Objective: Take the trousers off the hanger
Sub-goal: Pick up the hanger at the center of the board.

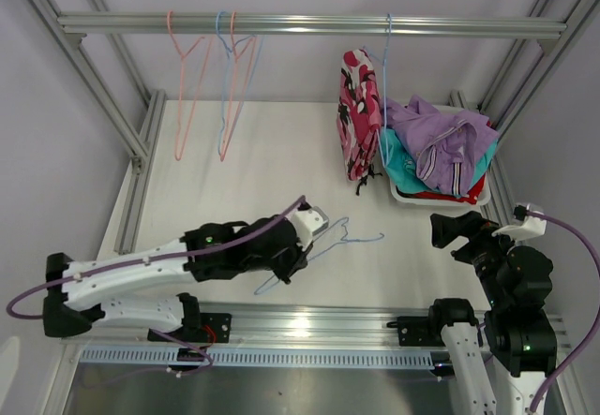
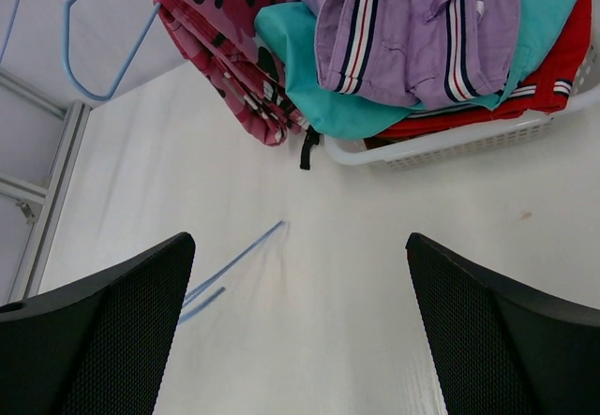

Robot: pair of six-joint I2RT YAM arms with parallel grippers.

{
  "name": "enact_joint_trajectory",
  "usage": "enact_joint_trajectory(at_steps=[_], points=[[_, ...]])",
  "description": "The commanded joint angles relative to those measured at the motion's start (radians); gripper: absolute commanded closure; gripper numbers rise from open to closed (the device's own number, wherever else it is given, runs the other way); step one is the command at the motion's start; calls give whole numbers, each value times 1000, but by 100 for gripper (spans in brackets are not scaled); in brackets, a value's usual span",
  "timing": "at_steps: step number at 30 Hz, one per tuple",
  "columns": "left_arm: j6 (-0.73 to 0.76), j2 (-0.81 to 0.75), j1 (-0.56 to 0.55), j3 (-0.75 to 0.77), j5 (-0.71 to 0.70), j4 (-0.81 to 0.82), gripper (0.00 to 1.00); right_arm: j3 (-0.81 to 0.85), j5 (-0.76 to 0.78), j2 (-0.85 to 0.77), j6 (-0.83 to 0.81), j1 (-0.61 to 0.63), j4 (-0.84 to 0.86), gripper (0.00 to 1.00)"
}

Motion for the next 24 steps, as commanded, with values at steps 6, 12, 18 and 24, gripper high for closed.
enact_joint_trajectory(at_steps=[6, 12, 18, 24], points=[[-127, -172, 2, 43, -148, -28, 100, 4, 18, 0, 21, 10, 3, 1], [-178, -225, 2, -24, -273, -22, 100, 2, 34, -11, 26, 15, 0, 1], [-242, -288, 1, -109, -342, 18, 99, 2, 40, -18, 29, 18, 2, 1], [-278, -363, -1, -164, -371, 95, 99, -4, -21, -21, 16, 26, 16, 0]])
